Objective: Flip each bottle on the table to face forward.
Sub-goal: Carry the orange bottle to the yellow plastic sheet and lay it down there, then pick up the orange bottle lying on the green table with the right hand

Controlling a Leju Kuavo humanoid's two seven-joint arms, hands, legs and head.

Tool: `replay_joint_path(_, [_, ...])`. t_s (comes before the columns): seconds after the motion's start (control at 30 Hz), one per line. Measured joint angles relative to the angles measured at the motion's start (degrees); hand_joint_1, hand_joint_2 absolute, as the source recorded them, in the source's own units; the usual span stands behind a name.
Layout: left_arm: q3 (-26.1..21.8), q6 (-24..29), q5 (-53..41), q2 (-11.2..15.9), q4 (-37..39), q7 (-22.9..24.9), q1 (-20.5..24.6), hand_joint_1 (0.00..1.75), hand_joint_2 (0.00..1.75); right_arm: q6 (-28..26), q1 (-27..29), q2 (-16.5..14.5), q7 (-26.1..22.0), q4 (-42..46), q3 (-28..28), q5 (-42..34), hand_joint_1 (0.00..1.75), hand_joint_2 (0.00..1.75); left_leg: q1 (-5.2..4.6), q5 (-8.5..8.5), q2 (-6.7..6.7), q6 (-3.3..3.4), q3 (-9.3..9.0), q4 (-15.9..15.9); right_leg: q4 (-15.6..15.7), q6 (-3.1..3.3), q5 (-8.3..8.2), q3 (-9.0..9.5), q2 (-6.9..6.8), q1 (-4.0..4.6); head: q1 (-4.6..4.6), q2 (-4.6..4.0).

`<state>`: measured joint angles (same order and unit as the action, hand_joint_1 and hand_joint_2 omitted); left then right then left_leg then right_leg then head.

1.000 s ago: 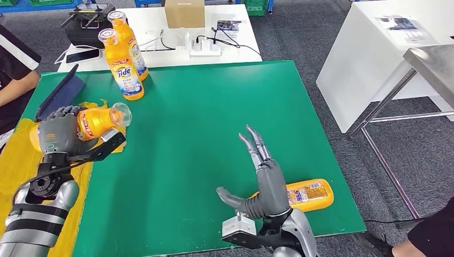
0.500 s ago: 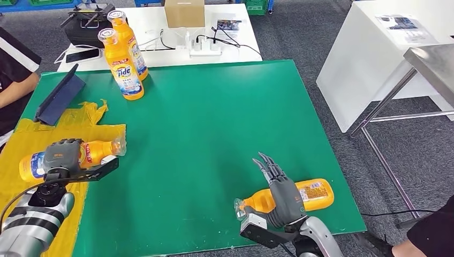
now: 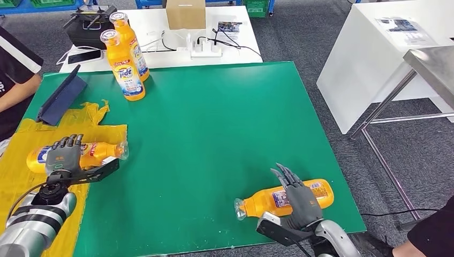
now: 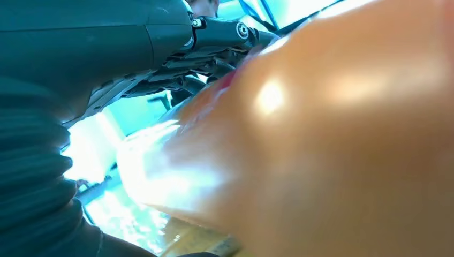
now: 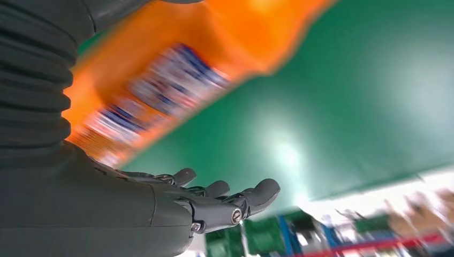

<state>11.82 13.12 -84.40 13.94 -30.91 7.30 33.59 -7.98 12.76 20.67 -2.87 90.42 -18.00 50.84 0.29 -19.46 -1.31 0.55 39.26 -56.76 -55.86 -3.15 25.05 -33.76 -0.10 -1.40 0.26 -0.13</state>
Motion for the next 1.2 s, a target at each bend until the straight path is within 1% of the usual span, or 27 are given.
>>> replay_joint_path(0.07, [-0.4,0.1,0.8,-0.2,-0.2,-0.6,-0.1,0.0,1.75,0.1,1.5,1.3,0.3,0.0,0.8,-1.0,0.0,1.75,-0.02,0.01,-0.04,0.01,0.01,0.0,0.0,-0.07,-0.06,0.32,0.0,-0.01,0.0,0.0])
replay_joint_path(0.2, [-0.8,0.4,2.2,-0.6,-0.8,-1.8,-0.3,0.0,0.0,1.0,2.9,2.5,0.2,0.0,1.6,-2.7,0.0,1.75,-0.04,0.03,0.01,0.03,0.01,0.0,0.0,-0.12,-0.11,0.57,0.01,-0.04,0.01,0.0])
replay_joint_path(0.3, [-0.9,0.8,4.3,-1.1,-2.4,-3.6,-1.1,0.0,0.0,2.3,3.9,3.6,-0.2,-0.1,2.4,-5.3,0.0,1.75,-0.03,0.02,0.01,0.04,0.01,0.0,0.0,-0.11,-0.09,0.25,0.0,-0.04,0.0,0.0])
replay_joint_path(0.47, [-1.0,1.2,9.4,-2.0,-7.5,-7.2,-2.9,0.0,0.0,4.3,6.7,6.4,0.2,-0.4,4.0,-9.7,0.0,1.75,-0.05,-0.03,0.0,0.05,0.04,0.0,0.0,-0.12,-0.06,-0.04,0.01,-0.07,-0.01,0.0])
replay_joint_path(0.57, [-1.0,1.3,13.2,-2.5,-11.2,-9.5,-4.1,0.0,0.0,4.5,8.3,8.1,0.8,-0.5,4.9,-11.0,0.0,1.75,-0.05,-0.05,0.01,0.08,0.05,0.0,0.0,-0.13,-0.06,-0.03,0.01,-0.08,0.0,0.0])
replay_joint_path(0.67, [-0.9,1.3,15.0,-2.9,-14.1,-10.5,-4.9,0.0,0.0,4.5,9.0,9.3,1.4,-0.6,5.3,-11.0,0.01,1.75,-0.05,-0.05,0.01,0.09,0.04,0.0,0.1,-0.13,-0.06,-0.03,0.01,-0.09,0.01,0.0])
replay_joint_path(0.7, [-0.9,1.3,16.0,-3.0,-14.9,-11.0,-5.2,0.0,0.44,4.5,9.1,9.5,2.0,-0.6,5.3,-10.7,0.17,1.75,-0.05,-0.05,0.01,0.09,0.04,0.0,0.1,-0.13,-0.06,-0.03,0.01,-0.09,0.0,0.0])
replay_joint_path(0.8, [-0.9,0.8,21.2,-3.1,-19.0,-13.3,-7.1,0.0,1.75,3.6,9.4,9.8,4.3,-0.7,5.5,-9.3,1.44,1.75,-0.06,-0.05,0.01,0.09,0.04,0.0,0.1,-0.13,-0.06,-0.04,0.01,-0.1,-0.01,0.0])
replay_joint_path(0.83, [-0.9,0.4,23.4,-3.1,-20.9,-14.2,-8.0,0.0,1.75,3.2,9.4,9.8,4.9,-0.9,5.5,-8.8,1.72,1.75,-0.06,-0.05,0.01,0.09,0.04,0.0,0.1,-0.13,-0.06,-0.04,0.01,-0.1,-0.01,0.0])
replay_joint_path(0.93, [-1.0,-1.3,30.5,-3.4,-26.6,-17.4,-10.7,0.0,1.75,2.4,9.3,9.6,6.2,-1.3,5.8,-7.0,1.74,1.75,-0.06,-0.07,0.02,0.11,0.04,0.0,0.1,-0.16,-0.04,-0.03,0.02,-0.11,0.01,0.0])
replay_joint_path(1.0, [-1.0,-3.2,36.9,-3.6,-31.2,-20.4,-13.0,0.0,1.75,1.9,9.2,9.0,6.6,-1.7,6.1,-5.6,1.75,1.75,-0.06,-0.09,0.03,0.13,0.03,0.0,0.1,-0.18,-0.03,-0.01,0.02,-0.11,0.01,0.0])
replay_joint_path(1.1, [-1.2,-5.9,46.9,-4.0,-40.8,-24.8,-18.4,0.0,1.75,0.6,8.7,7.1,5.6,-2.2,6.8,-4.2,1.75,1.75,-0.06,-0.14,0.1,0.14,0.03,0.0,0.1,-0.19,-0.02,-0.03,0.05,-0.11,0.0,0.0])
replay_joint_path(1.2, [-1.5,-7.1,50.8,-4.2,-49.4,-25.7,-23.1,0.0,1.75,0.2,8.0,5.0,5.2,-2.6,7.6,-3.2,1.75,1.75,-0.06,-0.19,0.14,0.13,0.01,0.0,0.1,-0.18,0.03,-0.05,0.07,-0.11,0.0,0.0])
